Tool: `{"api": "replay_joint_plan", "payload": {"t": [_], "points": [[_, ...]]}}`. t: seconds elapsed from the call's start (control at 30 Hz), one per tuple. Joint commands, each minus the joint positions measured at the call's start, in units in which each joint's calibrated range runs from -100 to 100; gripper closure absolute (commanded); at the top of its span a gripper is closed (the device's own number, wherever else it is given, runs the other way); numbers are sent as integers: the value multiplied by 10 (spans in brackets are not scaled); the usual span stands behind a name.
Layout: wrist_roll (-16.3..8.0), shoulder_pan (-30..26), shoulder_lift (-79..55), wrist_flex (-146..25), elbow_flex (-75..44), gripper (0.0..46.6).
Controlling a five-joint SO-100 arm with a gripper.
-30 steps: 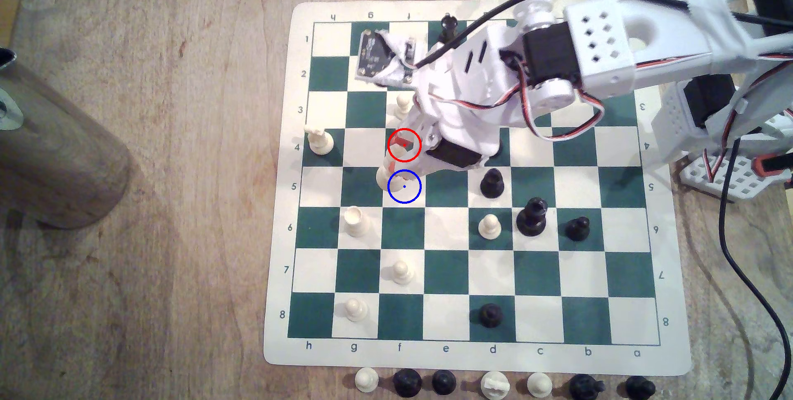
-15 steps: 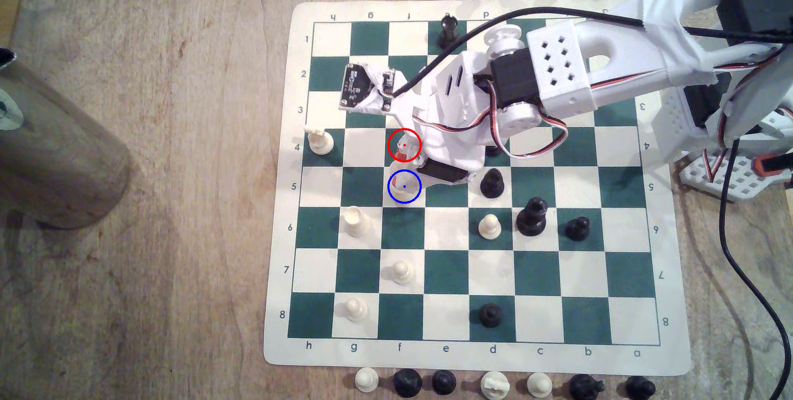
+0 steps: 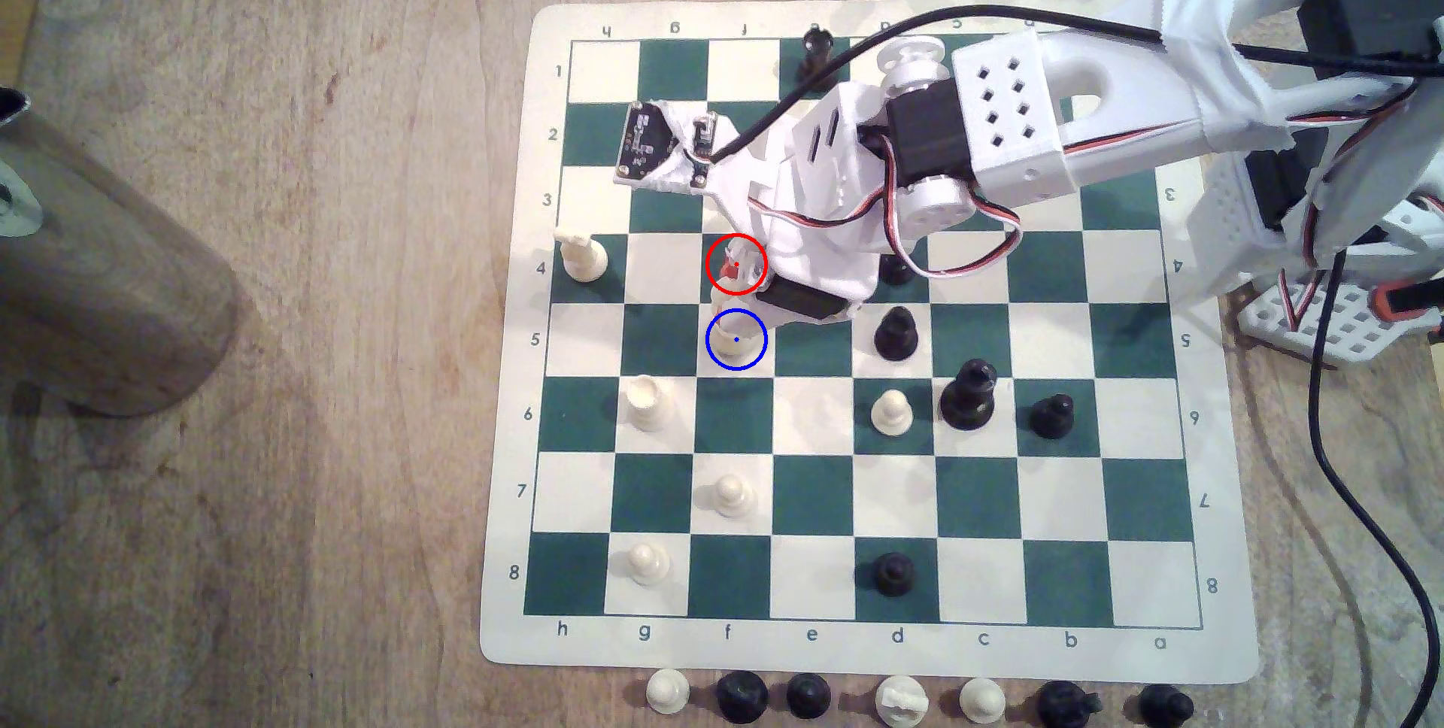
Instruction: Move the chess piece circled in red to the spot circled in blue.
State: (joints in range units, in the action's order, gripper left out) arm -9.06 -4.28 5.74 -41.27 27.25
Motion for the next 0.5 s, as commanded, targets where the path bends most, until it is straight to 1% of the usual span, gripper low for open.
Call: {"api": "replay_joint_plan", "payload": {"t": [0.0,0.3,0.33,0.37,0.4,0.47], "points": [[-1,-8,3,10,-20,464],[0,-7,-9,10,-19,461],[-1,-6,-8,10,-19,443],[-2,-5,-7,9,-19,406],[-8,-3,-4,8,-18,319],[-11,-1,2,8,-17,277]]}}
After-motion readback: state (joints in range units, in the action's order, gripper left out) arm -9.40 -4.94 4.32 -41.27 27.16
